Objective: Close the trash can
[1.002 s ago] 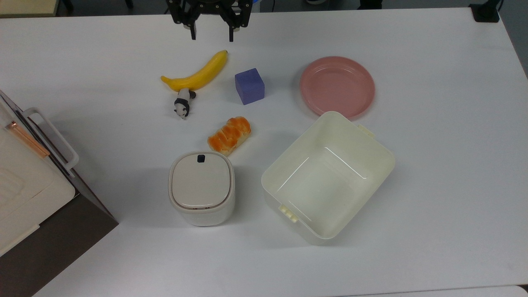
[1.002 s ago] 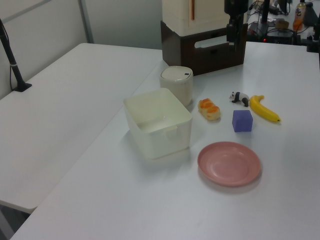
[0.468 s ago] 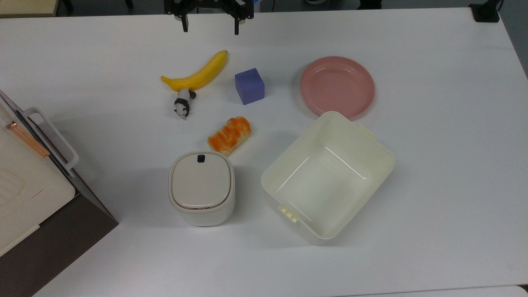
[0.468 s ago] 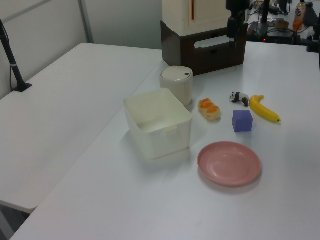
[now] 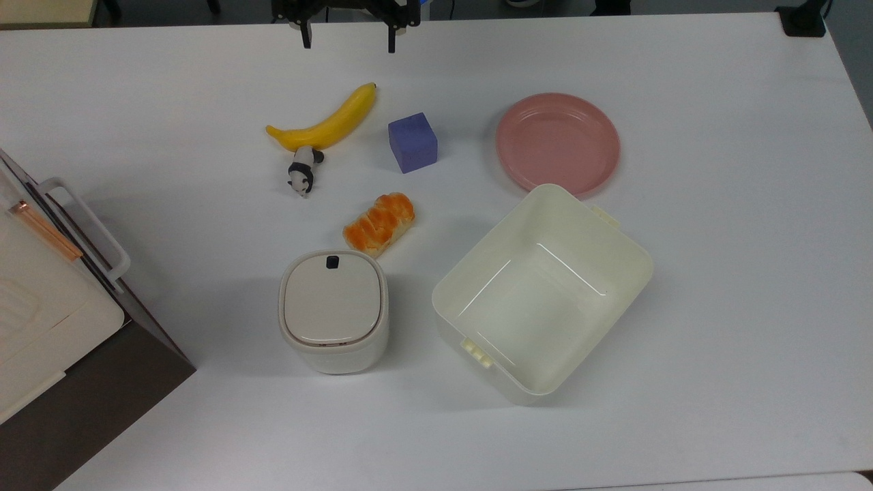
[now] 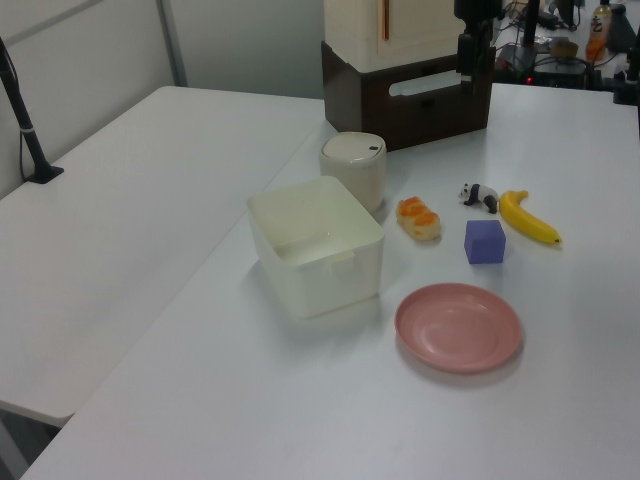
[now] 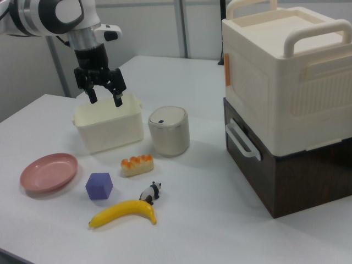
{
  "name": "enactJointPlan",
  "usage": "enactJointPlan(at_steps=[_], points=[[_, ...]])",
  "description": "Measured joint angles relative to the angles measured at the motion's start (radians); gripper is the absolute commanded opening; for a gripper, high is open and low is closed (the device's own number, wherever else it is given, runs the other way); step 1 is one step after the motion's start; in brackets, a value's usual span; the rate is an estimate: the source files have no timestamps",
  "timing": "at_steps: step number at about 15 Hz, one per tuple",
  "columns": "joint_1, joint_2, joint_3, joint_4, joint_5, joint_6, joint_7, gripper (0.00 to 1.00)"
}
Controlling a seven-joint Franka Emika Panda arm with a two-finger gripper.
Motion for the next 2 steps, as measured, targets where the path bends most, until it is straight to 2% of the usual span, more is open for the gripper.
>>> enactJointPlan(at_steps=[2], points=[[0.0,-0.003,0.0,0.0,0.0,0.0,0.0,1.0]])
